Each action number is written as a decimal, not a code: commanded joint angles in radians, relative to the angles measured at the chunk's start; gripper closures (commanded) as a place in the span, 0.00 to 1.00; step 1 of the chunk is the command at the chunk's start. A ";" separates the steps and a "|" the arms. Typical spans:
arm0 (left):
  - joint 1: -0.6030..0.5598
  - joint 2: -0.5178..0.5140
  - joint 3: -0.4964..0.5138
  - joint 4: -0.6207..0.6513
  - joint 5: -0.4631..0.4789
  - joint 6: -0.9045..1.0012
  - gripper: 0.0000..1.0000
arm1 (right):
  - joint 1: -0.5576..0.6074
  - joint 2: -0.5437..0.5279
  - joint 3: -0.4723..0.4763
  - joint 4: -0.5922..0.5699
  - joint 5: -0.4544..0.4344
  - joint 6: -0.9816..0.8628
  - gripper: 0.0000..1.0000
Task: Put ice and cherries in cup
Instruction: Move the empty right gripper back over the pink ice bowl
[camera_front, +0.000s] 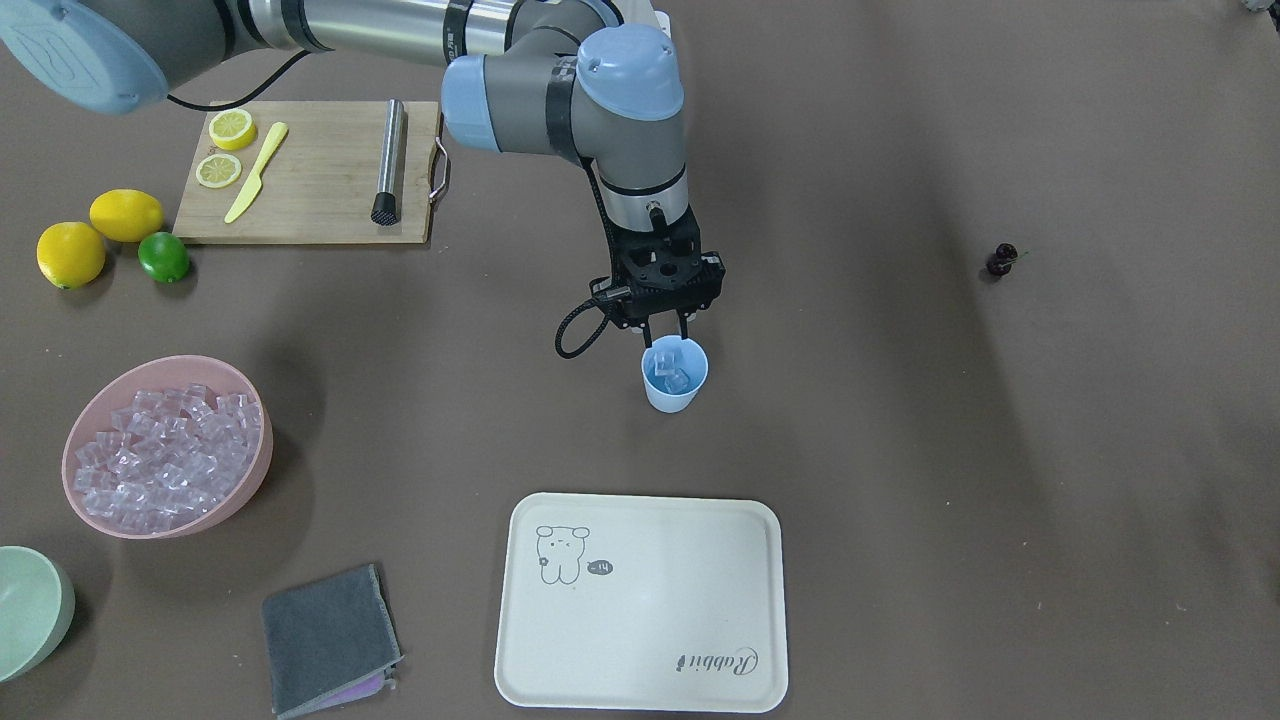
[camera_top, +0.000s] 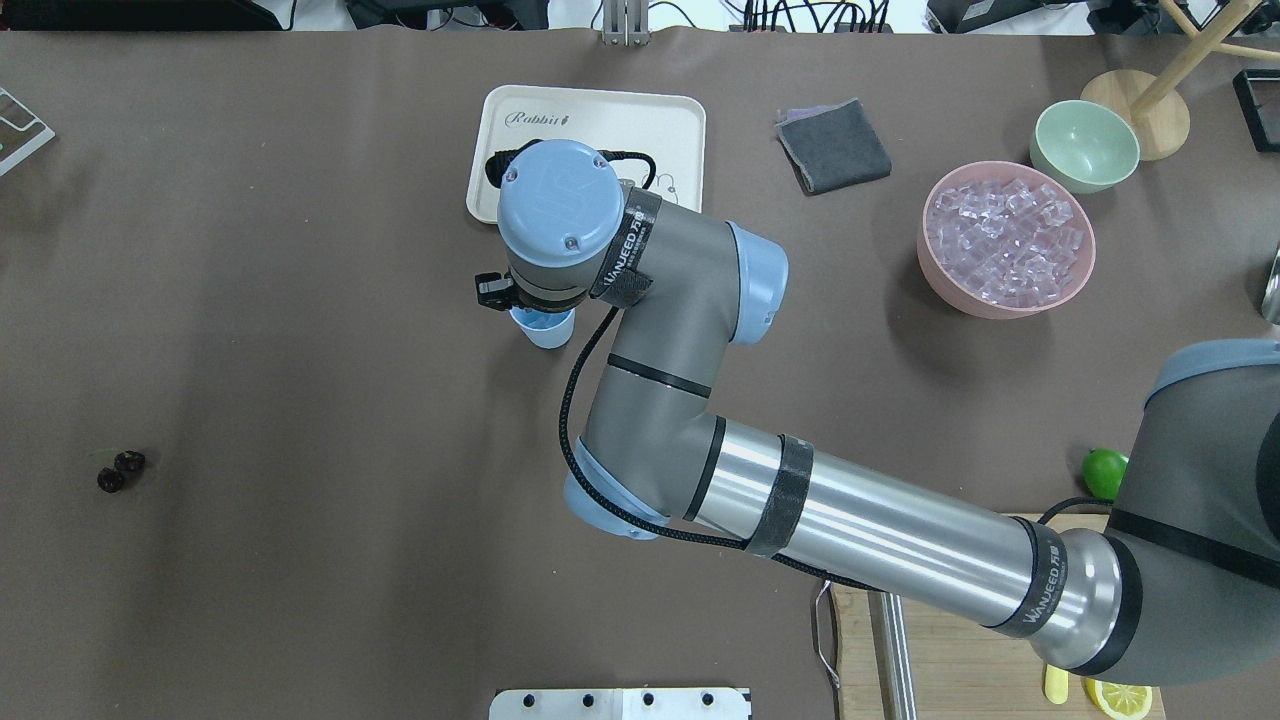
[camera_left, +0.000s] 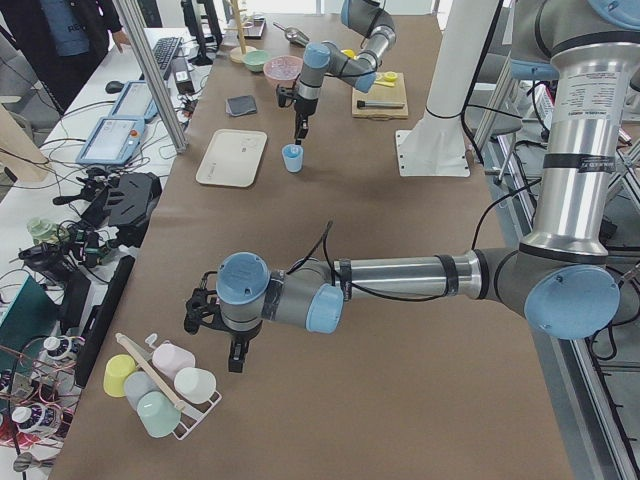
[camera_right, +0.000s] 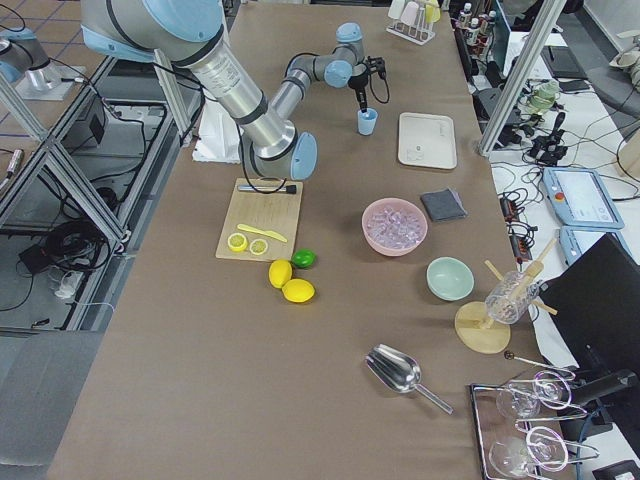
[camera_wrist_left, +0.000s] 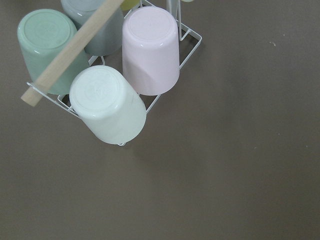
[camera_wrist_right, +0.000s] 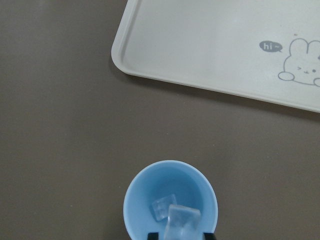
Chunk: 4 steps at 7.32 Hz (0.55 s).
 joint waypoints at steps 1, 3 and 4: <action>0.000 0.000 0.000 0.000 0.000 -0.001 0.02 | 0.023 -0.069 0.079 -0.003 0.006 -0.023 0.01; 0.000 0.000 -0.003 0.000 0.000 -0.003 0.02 | 0.176 -0.252 0.201 0.001 0.196 -0.209 0.01; 0.000 -0.001 -0.006 0.000 0.000 -0.004 0.02 | 0.256 -0.353 0.252 -0.009 0.239 -0.279 0.02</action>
